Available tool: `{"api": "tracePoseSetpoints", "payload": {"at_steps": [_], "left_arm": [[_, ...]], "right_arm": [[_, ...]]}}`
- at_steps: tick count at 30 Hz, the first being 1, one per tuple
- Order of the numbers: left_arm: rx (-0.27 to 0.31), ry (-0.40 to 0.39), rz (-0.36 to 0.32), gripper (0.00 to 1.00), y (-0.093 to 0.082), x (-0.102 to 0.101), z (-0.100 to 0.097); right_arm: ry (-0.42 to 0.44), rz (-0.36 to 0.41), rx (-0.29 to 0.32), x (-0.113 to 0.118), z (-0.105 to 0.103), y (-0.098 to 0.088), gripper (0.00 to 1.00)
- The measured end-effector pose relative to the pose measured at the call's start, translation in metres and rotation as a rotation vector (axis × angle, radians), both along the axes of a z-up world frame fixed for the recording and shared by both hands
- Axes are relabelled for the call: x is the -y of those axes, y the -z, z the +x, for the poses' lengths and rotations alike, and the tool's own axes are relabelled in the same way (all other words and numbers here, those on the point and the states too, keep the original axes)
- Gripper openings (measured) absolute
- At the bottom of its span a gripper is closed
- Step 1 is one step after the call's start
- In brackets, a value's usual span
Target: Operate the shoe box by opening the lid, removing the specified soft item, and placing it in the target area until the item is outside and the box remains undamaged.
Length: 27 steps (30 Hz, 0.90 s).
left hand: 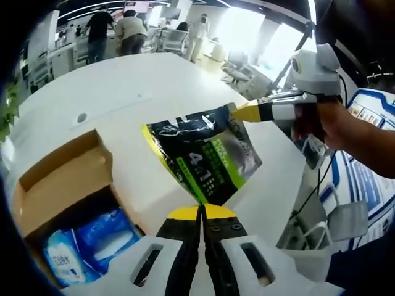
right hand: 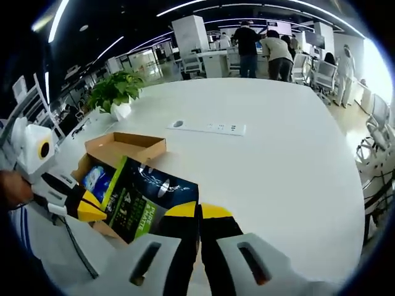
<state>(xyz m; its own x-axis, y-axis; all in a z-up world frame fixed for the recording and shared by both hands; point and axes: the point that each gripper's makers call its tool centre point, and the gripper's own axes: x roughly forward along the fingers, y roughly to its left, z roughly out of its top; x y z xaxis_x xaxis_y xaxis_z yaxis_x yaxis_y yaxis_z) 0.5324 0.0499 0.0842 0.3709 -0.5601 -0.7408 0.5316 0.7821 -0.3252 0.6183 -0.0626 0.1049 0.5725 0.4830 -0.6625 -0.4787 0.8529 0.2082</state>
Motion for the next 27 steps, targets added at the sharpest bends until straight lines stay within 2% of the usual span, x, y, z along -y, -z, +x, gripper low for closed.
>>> {"api": "tracePoseSetpoints", "payload": {"at_steps": [11, 15, 27], "left_arm": [[-0.039, -0.007, 0.025, 0.0, 0.029, 0.012, 0.014], [-0.051, -0.008, 0.028, 0.0, 0.035, 0.015, 0.017], [-0.071, -0.003, 0.043, 0.0, 0.05, 0.023, 0.023]], "right_arm": [[0.0, -0.005, -0.034, 0.011, 0.012, 0.028, 0.0], [0.003, -0.006, -0.048, 0.015, 0.014, 0.038, 0.0], [0.008, -0.008, -0.063, 0.022, 0.02, 0.052, 0.0]]}}
